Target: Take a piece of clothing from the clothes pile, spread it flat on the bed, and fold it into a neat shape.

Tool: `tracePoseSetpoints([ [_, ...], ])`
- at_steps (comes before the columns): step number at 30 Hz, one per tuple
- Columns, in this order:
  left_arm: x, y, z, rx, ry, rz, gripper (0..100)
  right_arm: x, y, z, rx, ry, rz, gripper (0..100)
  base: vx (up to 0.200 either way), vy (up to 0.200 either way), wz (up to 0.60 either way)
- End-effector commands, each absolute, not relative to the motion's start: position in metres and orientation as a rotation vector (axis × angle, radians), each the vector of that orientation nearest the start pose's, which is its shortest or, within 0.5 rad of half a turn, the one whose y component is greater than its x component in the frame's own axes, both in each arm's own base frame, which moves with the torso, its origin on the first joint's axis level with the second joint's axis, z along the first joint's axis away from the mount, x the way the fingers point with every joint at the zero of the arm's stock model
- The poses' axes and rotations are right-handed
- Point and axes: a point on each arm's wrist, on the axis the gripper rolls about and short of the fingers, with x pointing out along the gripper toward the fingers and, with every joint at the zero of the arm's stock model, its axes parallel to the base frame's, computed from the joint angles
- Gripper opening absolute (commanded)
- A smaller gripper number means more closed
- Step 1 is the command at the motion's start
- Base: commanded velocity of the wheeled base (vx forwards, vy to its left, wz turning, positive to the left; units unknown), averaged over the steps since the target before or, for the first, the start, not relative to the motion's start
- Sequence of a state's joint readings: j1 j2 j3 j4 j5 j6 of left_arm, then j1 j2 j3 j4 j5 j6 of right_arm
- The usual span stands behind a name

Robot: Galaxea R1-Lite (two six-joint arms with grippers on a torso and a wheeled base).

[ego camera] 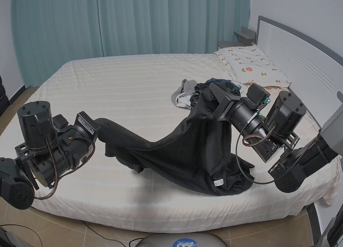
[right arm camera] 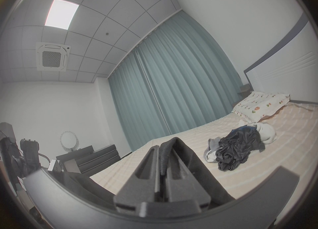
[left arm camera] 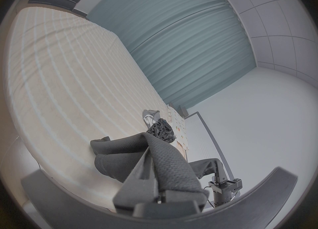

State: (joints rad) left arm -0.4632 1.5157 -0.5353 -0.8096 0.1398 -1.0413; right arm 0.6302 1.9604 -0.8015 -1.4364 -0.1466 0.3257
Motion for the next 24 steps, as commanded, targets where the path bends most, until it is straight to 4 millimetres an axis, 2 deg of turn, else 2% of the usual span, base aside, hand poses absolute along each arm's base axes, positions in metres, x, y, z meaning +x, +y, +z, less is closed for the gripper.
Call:
tracePoseSetpoints([
  [1, 0.220, -0.106, 0.177, -0.976, 0.324, -0.204, 0, 0.285, 0.205, 0.169, 0.432, -0.154, 0.515, 0, 0.000, 0.200, 0.00],
  [8, 0.219, -0.106, 0.176, -0.975, 0.324, -0.199, 0, 0.280, 0.201, 0.168, 0.444, -0.170, 0.516, 0, 0.000, 0.200, 0.00],
  [15, 0.219, -0.106, 0.176, -0.973, 0.323, -0.198, 0, 0.278, 0.196, 0.176, 0.453, -0.194, 0.516, 0, 0.000, 0.200, 0.00],
  [24, 0.218, -0.106, 0.177, -0.974, 0.325, -0.203, 0, 0.278, 0.191, 0.172, 0.448, -0.181, 0.499, 0, 0.000, 0.200, 0.00],
])
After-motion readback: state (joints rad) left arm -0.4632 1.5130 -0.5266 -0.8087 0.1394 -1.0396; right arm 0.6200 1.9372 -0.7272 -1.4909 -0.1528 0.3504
